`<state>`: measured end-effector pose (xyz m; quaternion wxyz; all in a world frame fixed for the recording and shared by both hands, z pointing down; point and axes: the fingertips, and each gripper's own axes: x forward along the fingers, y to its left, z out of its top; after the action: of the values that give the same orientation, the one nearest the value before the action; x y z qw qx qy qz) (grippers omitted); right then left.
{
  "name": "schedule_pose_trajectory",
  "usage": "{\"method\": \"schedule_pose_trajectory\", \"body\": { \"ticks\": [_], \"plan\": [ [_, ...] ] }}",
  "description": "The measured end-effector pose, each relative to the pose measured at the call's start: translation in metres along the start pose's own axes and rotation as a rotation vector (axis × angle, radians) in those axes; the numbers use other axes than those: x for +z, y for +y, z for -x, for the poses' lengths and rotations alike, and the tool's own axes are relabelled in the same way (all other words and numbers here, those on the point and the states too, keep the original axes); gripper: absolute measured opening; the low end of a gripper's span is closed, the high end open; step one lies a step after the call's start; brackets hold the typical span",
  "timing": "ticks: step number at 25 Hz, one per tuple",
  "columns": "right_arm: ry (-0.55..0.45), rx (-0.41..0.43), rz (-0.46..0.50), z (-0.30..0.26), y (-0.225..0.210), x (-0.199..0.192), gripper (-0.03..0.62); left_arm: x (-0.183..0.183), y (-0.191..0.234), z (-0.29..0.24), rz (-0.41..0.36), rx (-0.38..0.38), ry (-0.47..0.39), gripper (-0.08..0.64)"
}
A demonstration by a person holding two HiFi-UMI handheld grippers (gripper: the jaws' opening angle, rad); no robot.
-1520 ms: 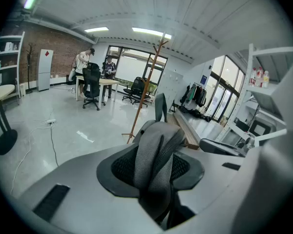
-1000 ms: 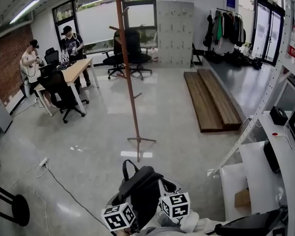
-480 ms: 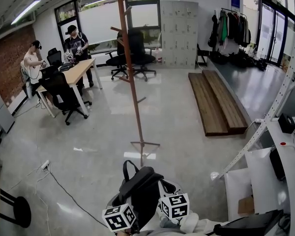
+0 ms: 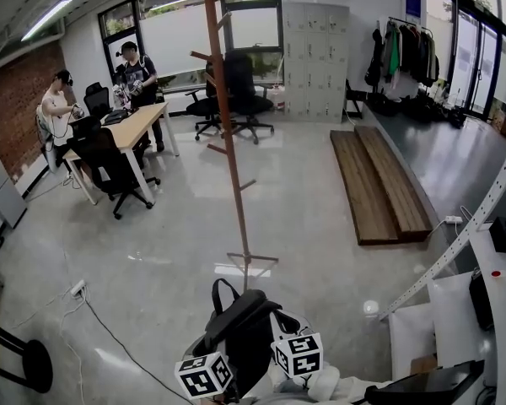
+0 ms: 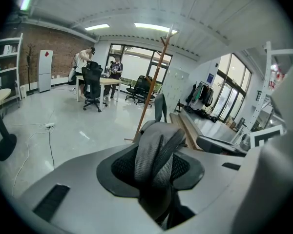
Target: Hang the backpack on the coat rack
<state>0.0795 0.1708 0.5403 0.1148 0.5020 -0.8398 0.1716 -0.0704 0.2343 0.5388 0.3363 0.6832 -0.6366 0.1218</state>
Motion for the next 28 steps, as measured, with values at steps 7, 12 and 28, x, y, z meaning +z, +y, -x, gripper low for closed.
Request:
{"method": "schedule_pose_trajectory", "body": {
  "ticks": [7, 12, 28],
  "plan": [
    [-0.005, 0.008, -0.006, -0.036, -0.018, 0.023, 0.014, 0.036, -0.004, -0.030, -0.020, 0.016, -0.016, 0.129],
    [-0.003, 0.001, -0.022, -0.061, -0.040, 0.031, 0.013, 0.054, -0.005, -0.056, -0.024, 0.029, -0.024, 0.129],
    [0.018, -0.008, -0.034, -0.116, -0.078, 0.041, 0.014, 0.096, 0.007, -0.105, -0.010, 0.064, -0.063, 0.129]
  ]
}}
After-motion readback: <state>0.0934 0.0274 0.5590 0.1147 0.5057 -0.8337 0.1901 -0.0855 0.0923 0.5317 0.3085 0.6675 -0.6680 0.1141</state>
